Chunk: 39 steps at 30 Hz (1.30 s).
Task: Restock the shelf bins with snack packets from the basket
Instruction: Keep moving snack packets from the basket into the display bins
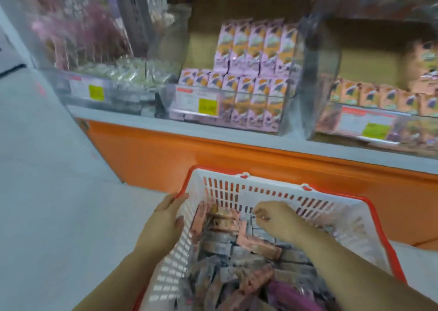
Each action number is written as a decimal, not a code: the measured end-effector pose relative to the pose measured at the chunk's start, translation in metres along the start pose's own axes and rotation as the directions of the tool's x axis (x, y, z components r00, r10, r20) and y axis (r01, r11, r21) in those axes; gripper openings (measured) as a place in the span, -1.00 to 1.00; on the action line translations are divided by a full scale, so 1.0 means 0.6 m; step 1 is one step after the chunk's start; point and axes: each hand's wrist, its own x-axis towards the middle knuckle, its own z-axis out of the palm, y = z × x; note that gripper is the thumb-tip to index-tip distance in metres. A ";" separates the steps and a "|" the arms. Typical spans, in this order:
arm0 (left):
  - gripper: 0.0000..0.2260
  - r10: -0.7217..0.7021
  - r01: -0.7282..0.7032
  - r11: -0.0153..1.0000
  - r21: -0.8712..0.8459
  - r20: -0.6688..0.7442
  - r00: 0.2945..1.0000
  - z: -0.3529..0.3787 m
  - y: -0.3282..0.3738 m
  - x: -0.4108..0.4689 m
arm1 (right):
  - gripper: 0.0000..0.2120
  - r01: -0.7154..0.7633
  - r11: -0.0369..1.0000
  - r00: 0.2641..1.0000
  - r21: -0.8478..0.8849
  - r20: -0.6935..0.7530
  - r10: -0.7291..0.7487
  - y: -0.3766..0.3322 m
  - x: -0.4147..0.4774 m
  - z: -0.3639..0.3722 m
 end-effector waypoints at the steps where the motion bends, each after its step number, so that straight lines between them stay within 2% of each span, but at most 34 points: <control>1: -0.53 0.012 -0.012 0.999 -0.031 -0.002 1.000 0.003 -0.004 0.001 | -0.72 -0.012 1.000 1.000 0.000 0.008 0.012 -0.001 0.010 0.013; 6: -0.55 0.041 -0.046 0.995 -0.087 -0.062 0.997 0.012 -0.015 0.007 | -0.60 0.008 0.993 0.999 -0.119 0.051 -0.002 0.002 0.053 0.078; 10: -0.56 0.021 -0.028 0.996 -0.090 -0.083 0.996 0.014 -0.015 0.009 | -0.66 0.121 0.962 0.969 -0.244 0.238 -0.061 0.013 0.077 0.126; 14: -0.56 0.009 -0.019 0.995 -0.095 -0.100 0.995 0.015 -0.015 0.010 | -0.53 0.109 0.920 0.964 -0.376 0.266 -0.005 0.020 0.088 0.132; 18: -0.54 -0.002 -0.006 0.997 -0.075 -0.099 0.995 0.015 -0.014 0.008 | -0.62 0.164 0.842 0.966 -0.515 0.257 -0.031 0.007 0.079 0.106; 23: -0.56 0.003 -0.006 0.999 -0.045 -0.076 0.997 0.011 -0.009 0.003 | -0.66 0.169 0.859 0.976 -0.483 0.206 -0.076 -0.026 0.046 0.036; 27: -0.59 0.043 -0.035 0.993 0.113 -0.072 0.996 -0.006 0.005 0.001 | -0.68 0.262 0.820 0.959 -0.509 0.233 -0.162 -0.073 -0.017 -0.064; 31: -0.69 0.066 -0.068 0.998 -0.002 -0.202 0.977 -0.067 0.064 0.003 | -0.71 0.330 0.833 0.944 -0.444 0.144 -0.297 -0.115 -0.119 -0.163; 33: -0.80 0.120 -0.150 0.984 -0.097 -0.261 0.958 -0.106 0.116 0.001 | -0.71 0.331 0.848 0.938 -0.413 0.042 -0.345 -0.127 -0.173 -0.200; 35: -0.91 0.115 -0.185 0.957 -0.224 -0.293 0.949 -0.145 0.181 -0.009 | -0.71 0.333 0.867 0.914 -0.371 -0.097 -0.393 -0.132 -0.218 -0.227; 39: -0.77 0.043 -0.174 0.831 -0.529 -0.251 0.967 -0.185 0.313 -0.036 | -0.66 0.326 0.906 0.824 -0.270 -0.388 -0.413 -0.131 -0.273 -0.255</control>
